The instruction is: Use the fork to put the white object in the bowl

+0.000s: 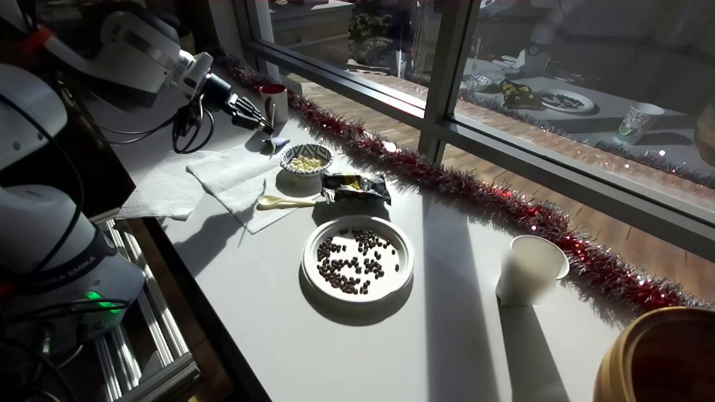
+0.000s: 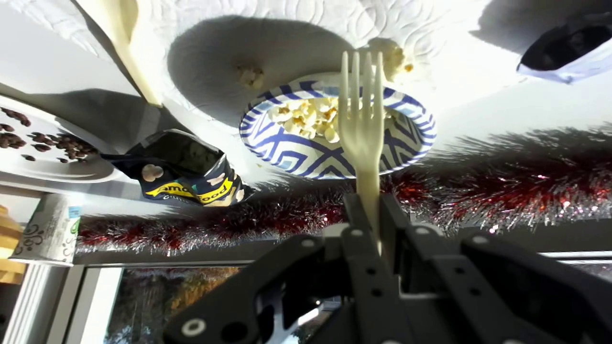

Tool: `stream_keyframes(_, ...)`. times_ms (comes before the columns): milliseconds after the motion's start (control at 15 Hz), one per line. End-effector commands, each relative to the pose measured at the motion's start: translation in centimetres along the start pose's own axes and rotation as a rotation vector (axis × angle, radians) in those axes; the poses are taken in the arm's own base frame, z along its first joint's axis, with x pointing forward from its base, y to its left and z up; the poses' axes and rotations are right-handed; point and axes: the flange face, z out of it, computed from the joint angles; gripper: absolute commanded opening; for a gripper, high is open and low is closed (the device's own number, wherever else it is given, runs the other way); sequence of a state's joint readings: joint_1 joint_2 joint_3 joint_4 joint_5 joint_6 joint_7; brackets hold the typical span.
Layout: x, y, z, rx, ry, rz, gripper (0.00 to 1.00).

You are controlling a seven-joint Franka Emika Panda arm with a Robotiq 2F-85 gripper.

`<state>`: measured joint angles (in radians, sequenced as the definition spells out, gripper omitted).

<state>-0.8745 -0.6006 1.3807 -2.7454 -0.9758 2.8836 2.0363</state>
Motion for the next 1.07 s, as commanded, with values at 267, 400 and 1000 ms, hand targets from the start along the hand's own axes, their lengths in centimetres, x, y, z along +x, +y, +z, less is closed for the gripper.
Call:
stream_keyframes(267, -1.7, 0.1, 1.3, 0.03, 0.174, -0.009, 0.03)
stream_keyframes(400, -2.0, 0.0, 1.7, 0.039, 0.21, -0.025, 0.03)
stream_keyframes(1000, -2.7, 0.1, 2.4, 0.052, 0.215, -0.076, 0.12)
